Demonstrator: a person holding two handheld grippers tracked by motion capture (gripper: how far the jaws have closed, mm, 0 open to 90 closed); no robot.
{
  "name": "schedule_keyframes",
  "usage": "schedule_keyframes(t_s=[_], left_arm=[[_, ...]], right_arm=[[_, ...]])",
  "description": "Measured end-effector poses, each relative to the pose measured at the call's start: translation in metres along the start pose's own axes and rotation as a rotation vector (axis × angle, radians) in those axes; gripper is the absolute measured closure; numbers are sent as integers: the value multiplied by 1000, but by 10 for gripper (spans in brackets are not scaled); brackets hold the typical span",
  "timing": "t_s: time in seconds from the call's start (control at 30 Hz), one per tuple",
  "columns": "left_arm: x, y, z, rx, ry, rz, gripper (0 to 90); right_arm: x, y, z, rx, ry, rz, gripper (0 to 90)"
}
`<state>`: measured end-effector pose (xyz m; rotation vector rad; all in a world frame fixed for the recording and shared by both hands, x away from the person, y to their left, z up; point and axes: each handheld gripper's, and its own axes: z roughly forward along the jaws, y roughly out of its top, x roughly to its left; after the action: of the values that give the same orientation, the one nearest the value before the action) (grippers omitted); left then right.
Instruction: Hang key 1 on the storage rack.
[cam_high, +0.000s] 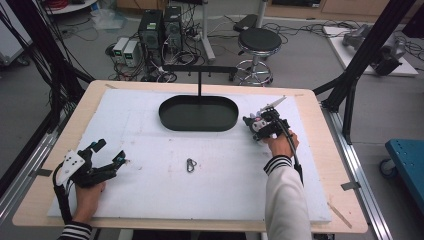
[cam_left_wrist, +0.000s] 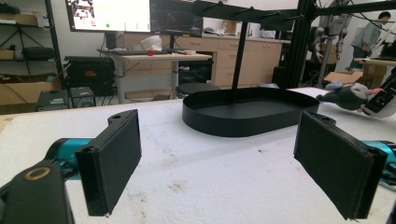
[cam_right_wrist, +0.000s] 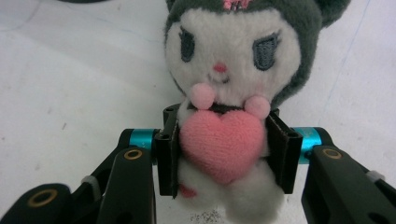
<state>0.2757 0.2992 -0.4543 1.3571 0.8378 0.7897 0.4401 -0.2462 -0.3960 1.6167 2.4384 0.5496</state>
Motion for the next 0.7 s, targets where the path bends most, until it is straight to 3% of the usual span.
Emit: schedule_keyframes(t_s=[0.2,0.3,0.7], left_arm=[[0,0,0,1,1,1,152],[0,0,0,1,1,0,152],[0,0,0,2,2,2,152]], right_arm=[[2,0,-9,-65,11,-34,551],[3,1,-17,-131,54,-46,551],[6,1,-36,-298,105,-74,550]])
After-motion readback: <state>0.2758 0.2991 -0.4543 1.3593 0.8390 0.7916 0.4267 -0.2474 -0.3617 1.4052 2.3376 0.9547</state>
